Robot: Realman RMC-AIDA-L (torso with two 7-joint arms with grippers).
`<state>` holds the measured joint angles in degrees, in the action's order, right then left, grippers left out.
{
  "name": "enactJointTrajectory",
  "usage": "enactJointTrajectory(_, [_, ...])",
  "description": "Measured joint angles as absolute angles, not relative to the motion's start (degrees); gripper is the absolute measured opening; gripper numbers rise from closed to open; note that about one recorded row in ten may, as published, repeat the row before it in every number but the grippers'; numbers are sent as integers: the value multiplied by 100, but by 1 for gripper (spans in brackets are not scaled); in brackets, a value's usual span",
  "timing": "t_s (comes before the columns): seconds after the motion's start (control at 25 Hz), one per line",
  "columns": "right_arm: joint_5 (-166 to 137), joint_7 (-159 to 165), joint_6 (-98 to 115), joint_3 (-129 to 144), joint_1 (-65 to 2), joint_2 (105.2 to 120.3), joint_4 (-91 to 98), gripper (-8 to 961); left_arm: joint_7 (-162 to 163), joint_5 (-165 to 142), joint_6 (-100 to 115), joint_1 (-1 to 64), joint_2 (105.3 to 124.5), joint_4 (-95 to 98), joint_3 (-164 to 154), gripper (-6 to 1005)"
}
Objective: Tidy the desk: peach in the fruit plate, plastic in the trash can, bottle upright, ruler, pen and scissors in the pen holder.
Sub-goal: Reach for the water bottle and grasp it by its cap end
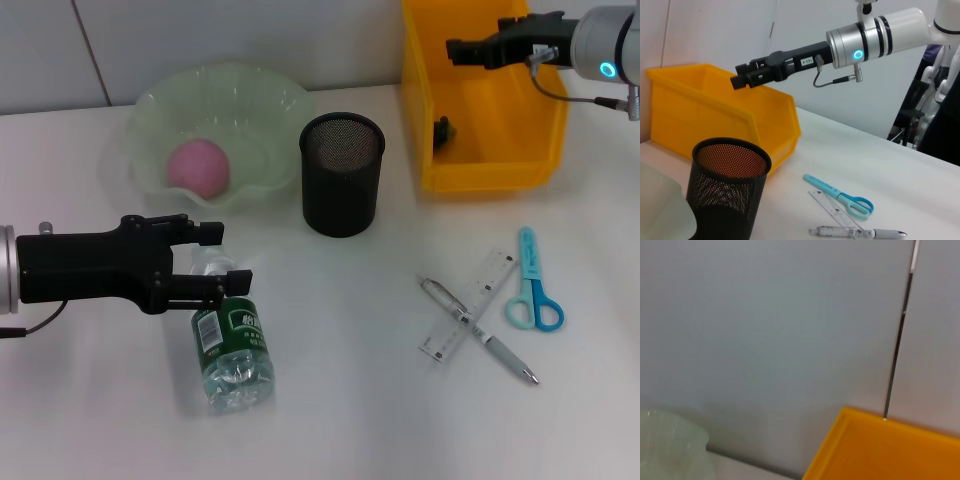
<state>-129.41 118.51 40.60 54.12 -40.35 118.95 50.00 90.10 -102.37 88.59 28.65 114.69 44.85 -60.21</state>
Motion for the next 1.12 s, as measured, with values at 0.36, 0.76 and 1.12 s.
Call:
enactJointTrajectory(0.36, [-11277, 11497, 4415, 5436, -3578, 11899, 5506, 805, 8999, -10248, 8859, 2834, 11470, 4489, -6020, 768])
enactJointTrajectory(0.76, [-8822, 9795, 6665, 5222, -3074, 11757, 5519, 806, 8999, -10248, 8861, 2813, 11469, 4509, -6020, 765])
enactJointTrajectory(1.12, [-9489, 9828, 8347, 5196, -3330, 11229, 4844, 805, 9001, -10248, 8858, 2820, 11478, 4498, -6020, 762])
